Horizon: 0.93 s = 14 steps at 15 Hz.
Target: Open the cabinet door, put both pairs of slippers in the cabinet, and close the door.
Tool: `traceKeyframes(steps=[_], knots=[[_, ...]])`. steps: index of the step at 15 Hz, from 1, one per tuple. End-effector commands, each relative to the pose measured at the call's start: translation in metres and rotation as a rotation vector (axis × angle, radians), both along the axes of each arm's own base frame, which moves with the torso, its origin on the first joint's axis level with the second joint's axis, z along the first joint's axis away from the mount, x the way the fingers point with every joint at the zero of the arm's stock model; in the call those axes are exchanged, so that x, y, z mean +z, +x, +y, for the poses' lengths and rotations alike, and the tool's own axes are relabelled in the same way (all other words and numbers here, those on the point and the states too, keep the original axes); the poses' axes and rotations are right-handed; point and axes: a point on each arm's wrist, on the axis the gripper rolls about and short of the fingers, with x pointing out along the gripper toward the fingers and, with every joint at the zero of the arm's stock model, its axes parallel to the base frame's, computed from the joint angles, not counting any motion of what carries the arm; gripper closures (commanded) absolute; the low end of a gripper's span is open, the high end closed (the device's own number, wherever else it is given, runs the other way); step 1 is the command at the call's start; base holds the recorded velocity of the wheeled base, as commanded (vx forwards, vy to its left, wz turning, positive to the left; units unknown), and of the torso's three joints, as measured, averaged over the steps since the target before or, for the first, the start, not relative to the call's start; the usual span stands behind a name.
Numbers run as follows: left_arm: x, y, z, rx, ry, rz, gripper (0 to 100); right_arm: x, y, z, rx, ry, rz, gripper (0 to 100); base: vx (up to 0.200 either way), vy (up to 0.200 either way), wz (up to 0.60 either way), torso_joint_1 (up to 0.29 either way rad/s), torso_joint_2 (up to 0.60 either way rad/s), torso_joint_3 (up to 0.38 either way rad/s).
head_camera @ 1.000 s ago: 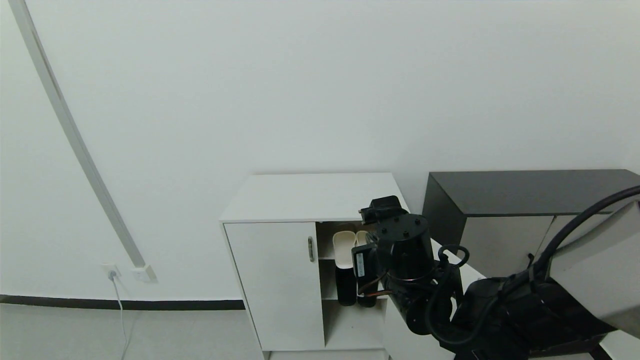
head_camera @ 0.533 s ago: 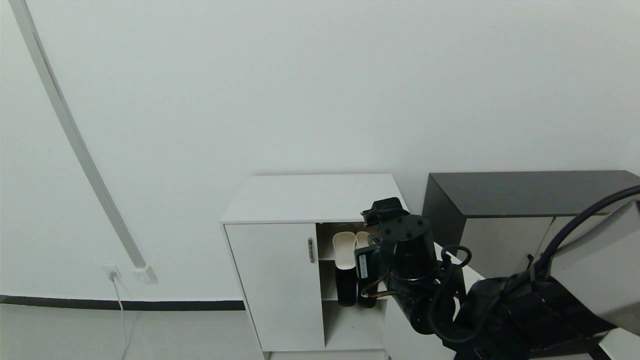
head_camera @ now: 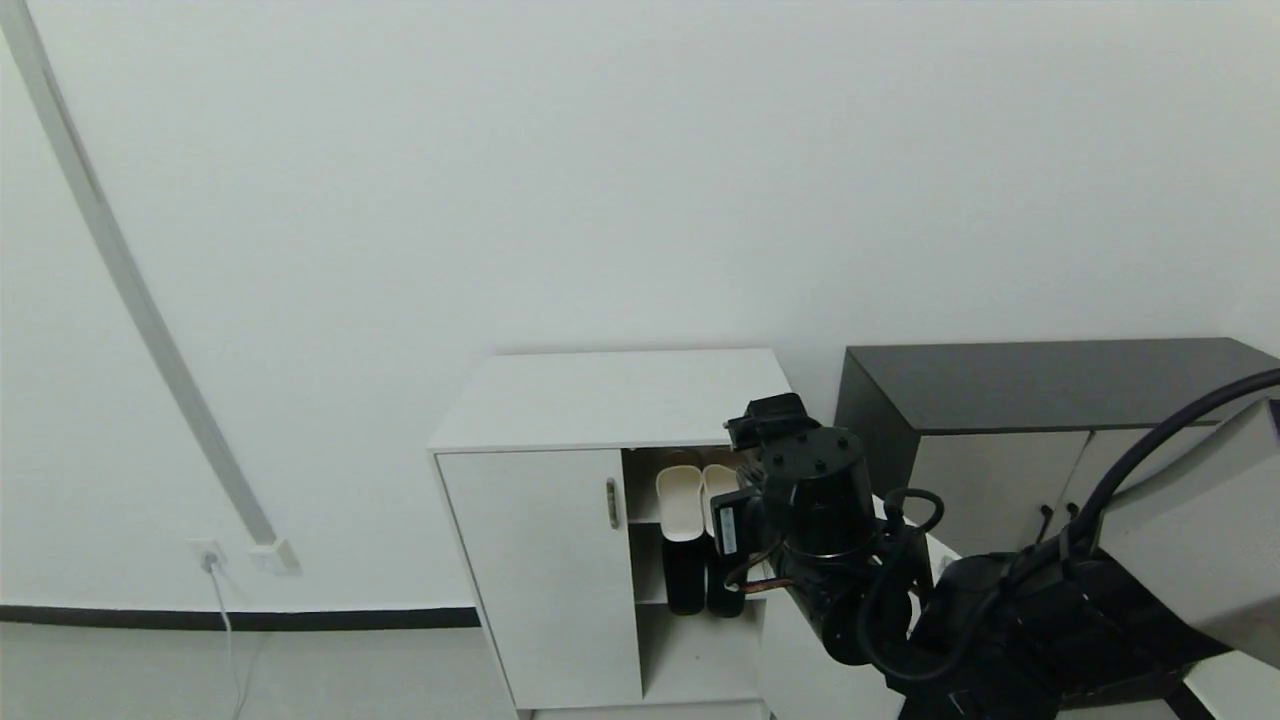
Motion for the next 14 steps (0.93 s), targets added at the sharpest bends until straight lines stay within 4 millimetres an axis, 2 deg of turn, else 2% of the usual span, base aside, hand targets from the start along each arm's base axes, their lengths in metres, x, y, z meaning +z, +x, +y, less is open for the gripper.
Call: traceKeyframes(steps=[1,3,9,13,14], knots=[[-0.0002,0.0000,0.0000,0.000,0.000,0.001,100,0.0006,-0.0001,-0.0003,0.002,0.001,0.000,100,0.000,0.000,-0.60,0.002,0.00,0.007],[-0.0002,0.0000,0.0000,0.000,0.000,0.001,100,0.0015,0.0009,-0.0009,-0.002,0.010,-0.006,100,0.000,0.000,-0.60,0.015,0.00,0.000],[-0.0002,0.0000,0.0000,0.000,-0.002,0.001,100,-0.0001,0.0020,-0.0005,-0.002,0.010,-0.007,100,0.000,0.000,0.00,0.000,0.00,0.000],[-0.0002,0.0000,0.0000,0.000,-0.006,0.001,100,-0.0013,0.0026,-0.0006,-0.002,0.008,-0.005,100,-0.200,0.000,0.00,0.011,0.00,0.002],[-0.0002,0.0000,0.0000,0.000,-0.006,0.001,100,-0.0013,0.0026,-0.0006,-0.002,0.008,-0.005,100,0.000,0.000,0.00,0.000,0.00,0.000]])
